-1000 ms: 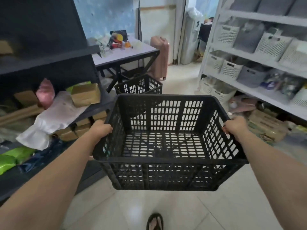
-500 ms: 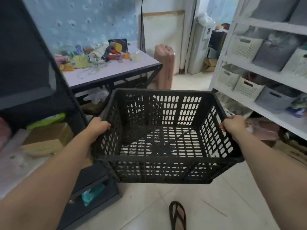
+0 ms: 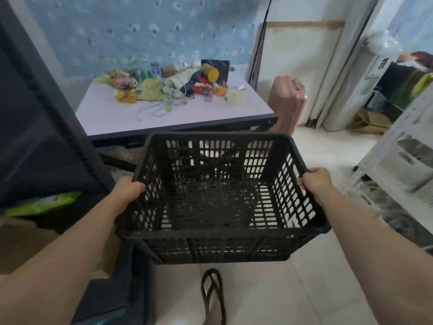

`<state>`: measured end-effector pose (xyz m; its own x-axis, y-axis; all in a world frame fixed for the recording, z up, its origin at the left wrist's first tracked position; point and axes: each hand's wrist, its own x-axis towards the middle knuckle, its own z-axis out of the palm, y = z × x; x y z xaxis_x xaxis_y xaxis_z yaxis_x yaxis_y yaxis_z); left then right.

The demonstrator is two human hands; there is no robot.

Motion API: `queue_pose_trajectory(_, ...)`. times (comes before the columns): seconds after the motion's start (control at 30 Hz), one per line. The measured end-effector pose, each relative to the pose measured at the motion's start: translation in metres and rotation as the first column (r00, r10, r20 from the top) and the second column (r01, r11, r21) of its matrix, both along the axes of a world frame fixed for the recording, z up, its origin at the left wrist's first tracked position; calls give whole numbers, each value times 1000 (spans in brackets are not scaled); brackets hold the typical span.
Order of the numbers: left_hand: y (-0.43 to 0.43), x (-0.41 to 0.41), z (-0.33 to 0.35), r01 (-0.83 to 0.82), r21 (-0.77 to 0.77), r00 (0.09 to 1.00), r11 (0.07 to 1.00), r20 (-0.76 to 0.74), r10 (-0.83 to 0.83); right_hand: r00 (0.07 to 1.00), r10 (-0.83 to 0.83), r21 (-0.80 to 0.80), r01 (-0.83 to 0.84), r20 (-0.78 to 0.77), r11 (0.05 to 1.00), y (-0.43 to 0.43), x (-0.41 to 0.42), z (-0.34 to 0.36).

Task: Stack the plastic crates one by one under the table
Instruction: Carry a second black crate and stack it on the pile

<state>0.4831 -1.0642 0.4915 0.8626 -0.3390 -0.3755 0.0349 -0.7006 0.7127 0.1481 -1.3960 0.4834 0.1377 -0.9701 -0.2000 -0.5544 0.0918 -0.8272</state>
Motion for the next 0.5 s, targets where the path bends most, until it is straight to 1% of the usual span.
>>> queue_pose_trajectory(0.1, -41, 51, -18, -29, 0, 999, 1000, 36, 29, 999, 44, 19, -44, -10, 999, -51, 61, -14)
queue_pose_trajectory(0.17, -64, 83, -33, -53, 7, 998, 999, 26, 53, 997, 75, 29, -75, -16, 997, -83, 101, -23)
queue_pose_trajectory(0.23, -82, 111, -45, -88, 15, 996, 996, -13, 88, 994, 102, 48, -100, -32, 994, -111, 138, -31)
queue_pose_trajectory(0.33, -107, 152, -60, -98, 10, 992, 995, -85, 98, 991, 121, 112, -114, -55, 987, -149, 187, -43)
queue_pose_trajectory(0.4, -120, 171, -73, -95, 41, 986, 995, -131, 99, 993, 101, 174, -91, -53, 981, -166, 208, -57)
queue_pose_trajectory(0.5, -134, 180, -101, -68, 107, 965, 992, -247, 93, 983, 131, 286, -89, -129, 954, -180, 224, -81)
